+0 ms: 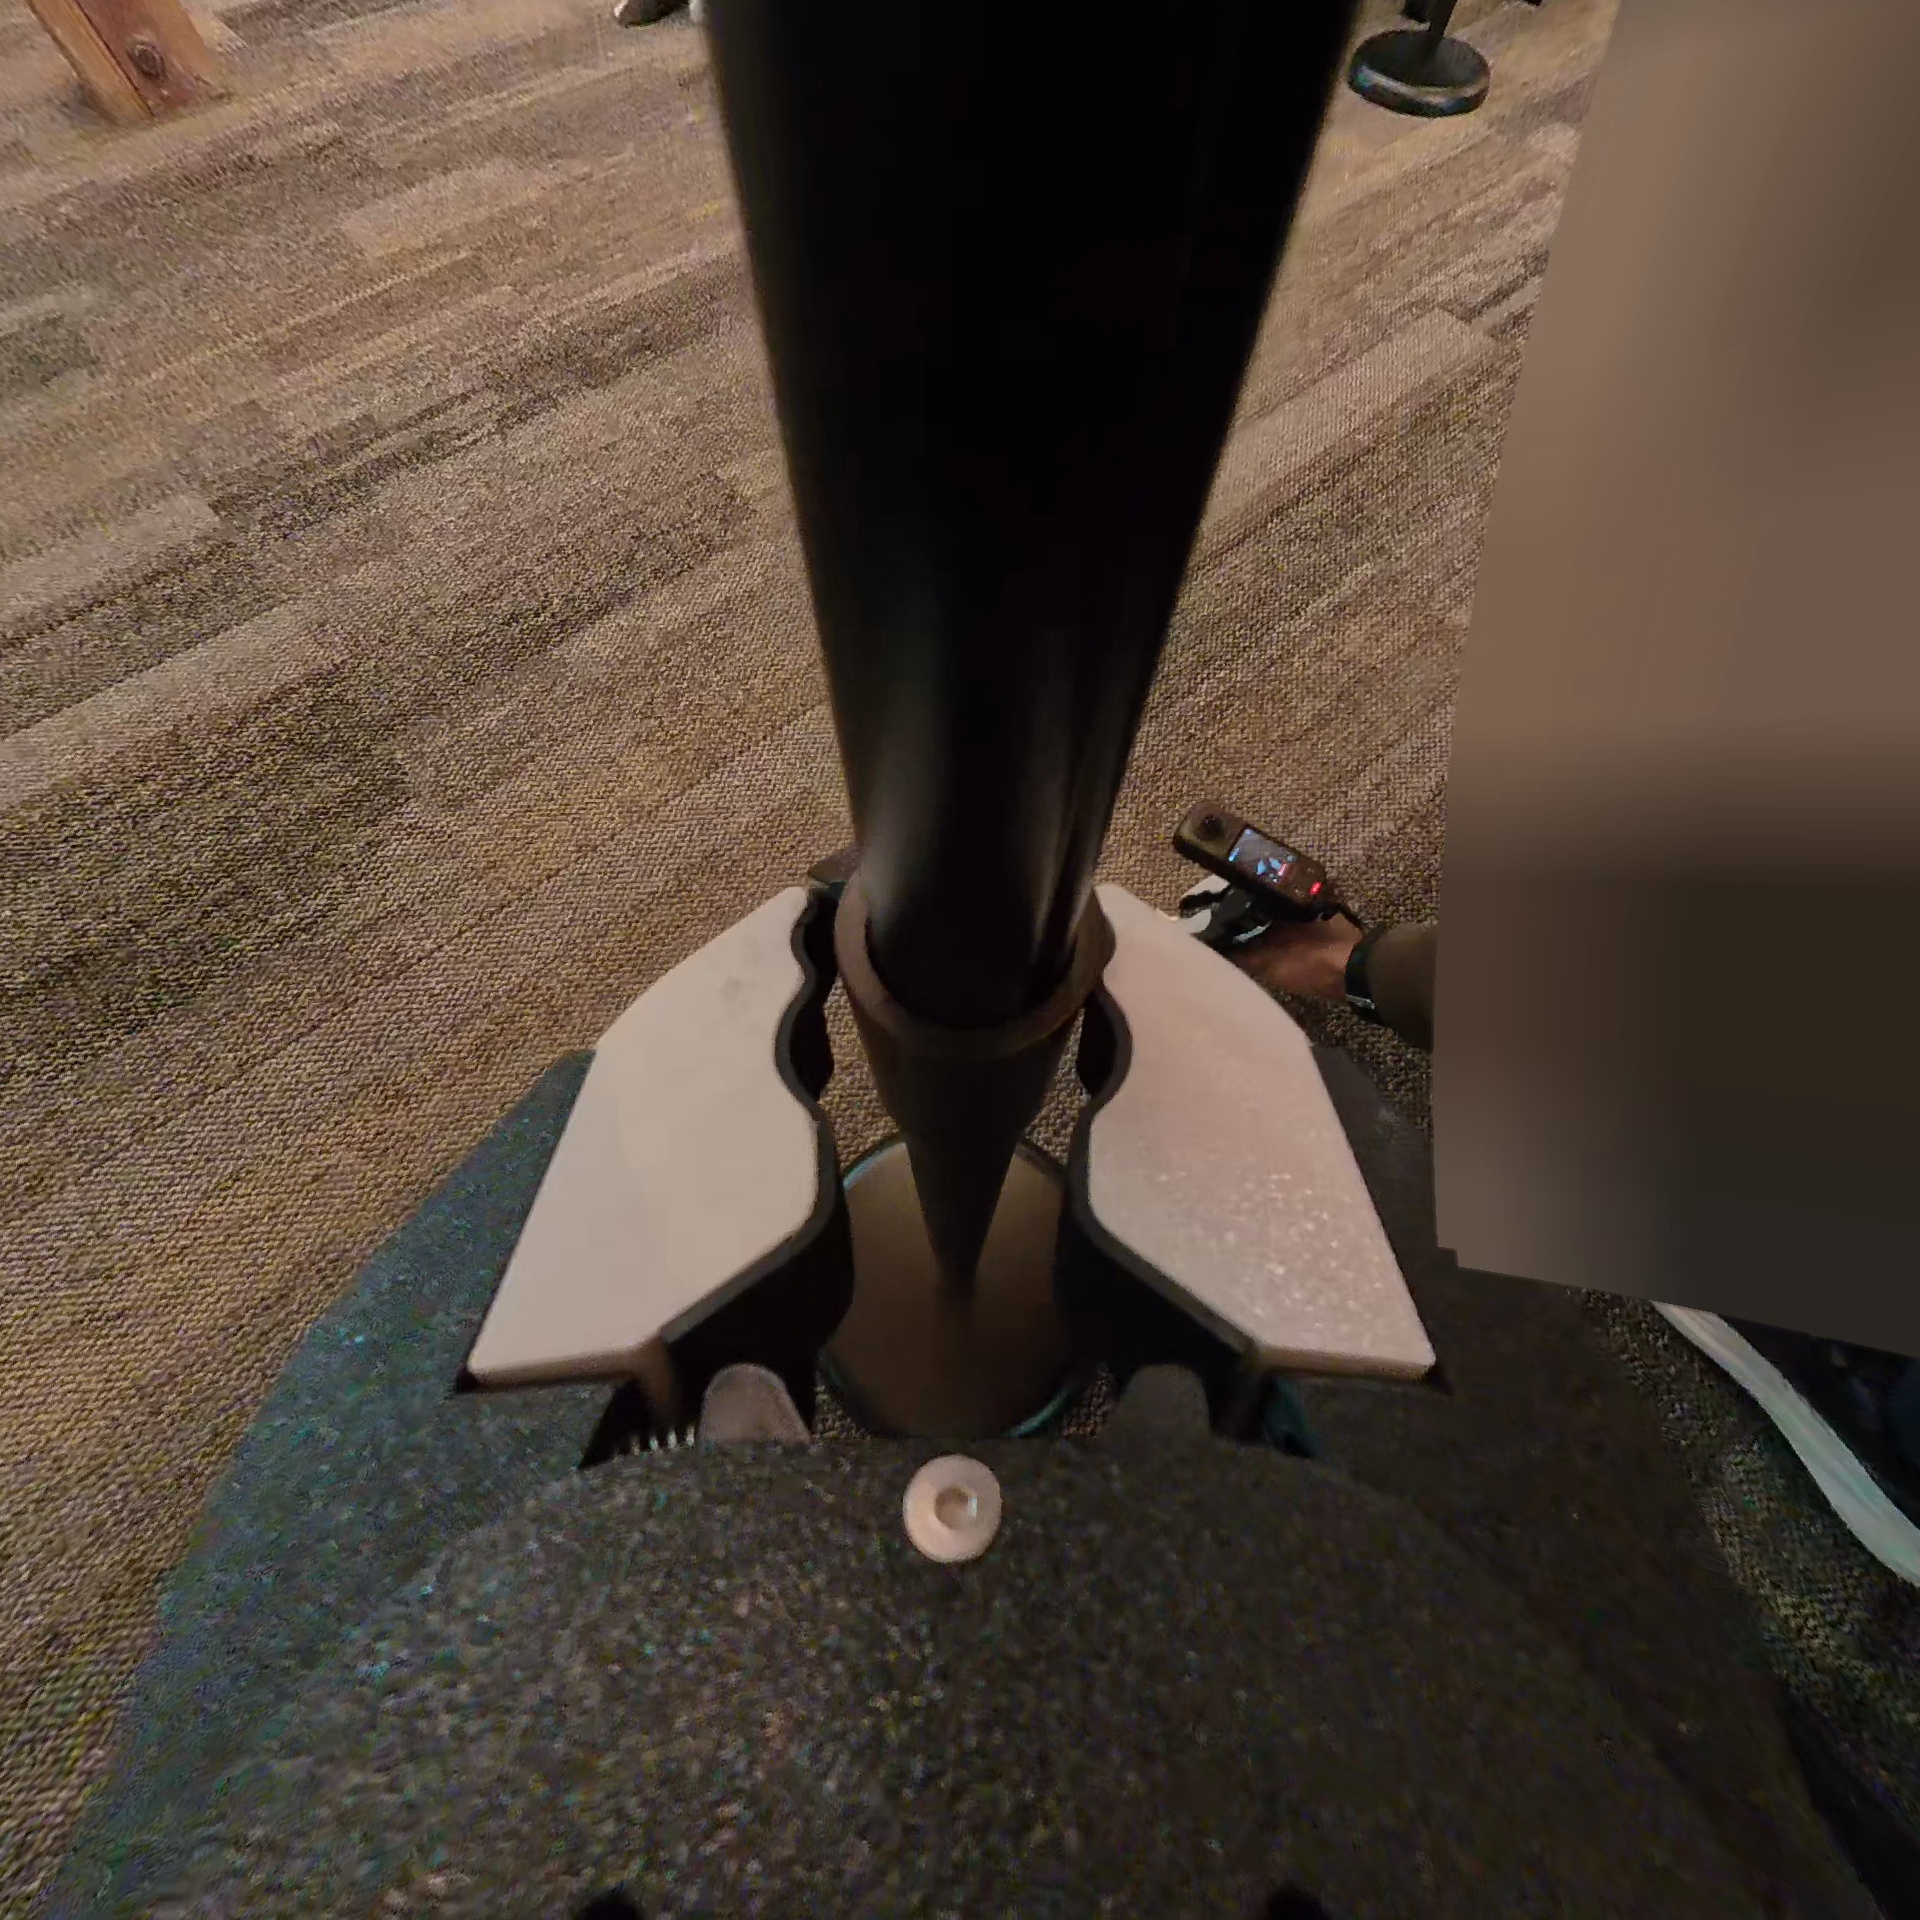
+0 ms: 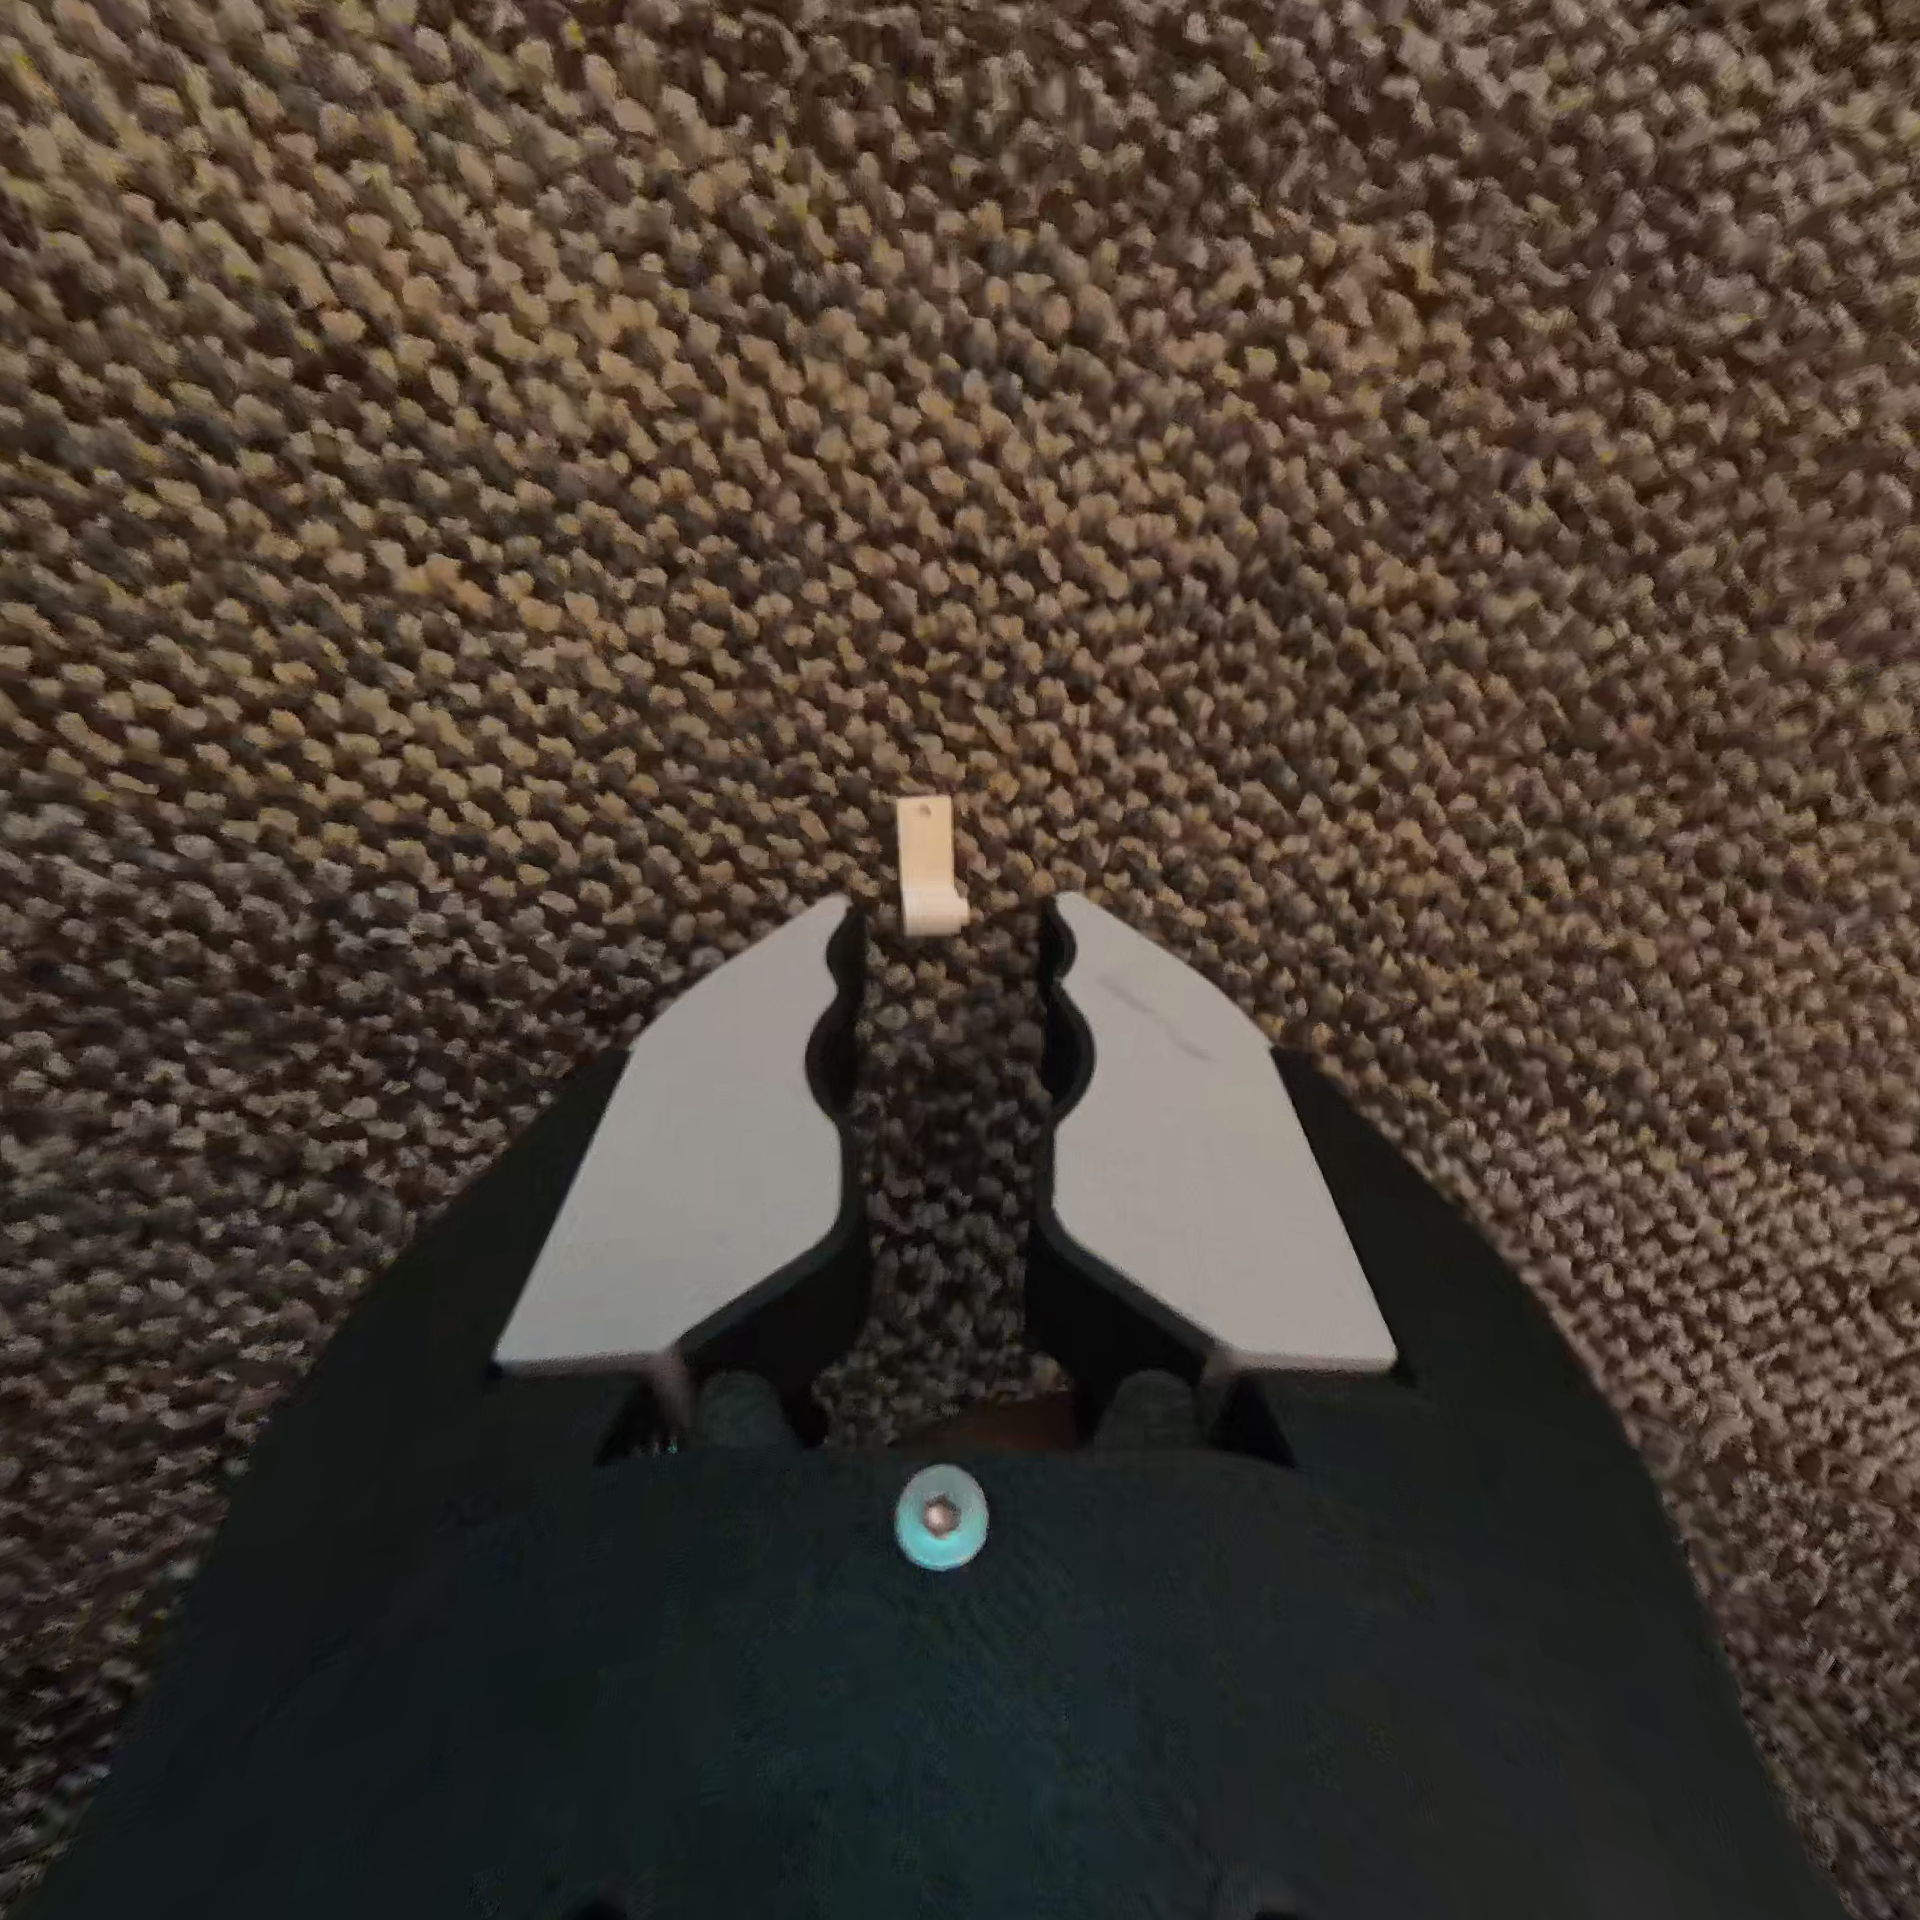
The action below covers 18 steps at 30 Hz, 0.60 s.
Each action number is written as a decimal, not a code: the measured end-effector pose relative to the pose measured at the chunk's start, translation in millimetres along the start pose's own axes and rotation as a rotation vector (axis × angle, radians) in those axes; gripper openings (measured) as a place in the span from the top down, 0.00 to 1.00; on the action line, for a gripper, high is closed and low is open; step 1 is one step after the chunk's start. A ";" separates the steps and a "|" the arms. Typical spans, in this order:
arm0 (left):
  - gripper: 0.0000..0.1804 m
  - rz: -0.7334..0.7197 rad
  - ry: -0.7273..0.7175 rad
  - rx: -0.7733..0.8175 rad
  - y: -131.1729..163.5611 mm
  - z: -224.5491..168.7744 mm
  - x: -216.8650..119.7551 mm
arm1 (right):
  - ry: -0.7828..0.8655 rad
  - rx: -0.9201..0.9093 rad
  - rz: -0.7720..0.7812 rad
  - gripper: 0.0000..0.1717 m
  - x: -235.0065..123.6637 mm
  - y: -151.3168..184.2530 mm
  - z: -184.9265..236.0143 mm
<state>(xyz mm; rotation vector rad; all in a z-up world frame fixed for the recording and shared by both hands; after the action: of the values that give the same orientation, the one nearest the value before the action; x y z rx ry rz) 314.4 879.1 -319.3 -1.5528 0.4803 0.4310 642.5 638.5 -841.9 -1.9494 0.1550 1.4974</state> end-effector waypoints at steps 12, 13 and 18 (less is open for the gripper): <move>0.75 0.036 0.010 -0.022 -8.1 2.9 6.5 | -0.114 0.204 0.101 0.93 -42.8 35.6 43.8; 0.75 0.034 0.009 -0.025 -8.5 2.5 7.2 | -0.134 0.244 0.118 0.93 -54.6 48.3 58.2; 0.75 0.012 -0.005 -0.049 -7.3 -2.2 8.0 | -0.242 0.370 0.187 0.93 -127.2 97.7 144.7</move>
<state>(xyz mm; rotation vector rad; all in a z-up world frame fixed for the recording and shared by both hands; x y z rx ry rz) 325.0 876.8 -317.5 -1.5963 0.4790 0.4584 435.7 607.7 -787.4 -1.4827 0.4825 1.6743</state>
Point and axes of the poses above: each gripper's, where its closed fingertips meet, x out along the fingers, y out of its underside, z = x × y across the jaws, the point moved 10 cm from there along -x, back along the fingers, and after that the axes turned 2 degrees about y, right-handed, at the moved point
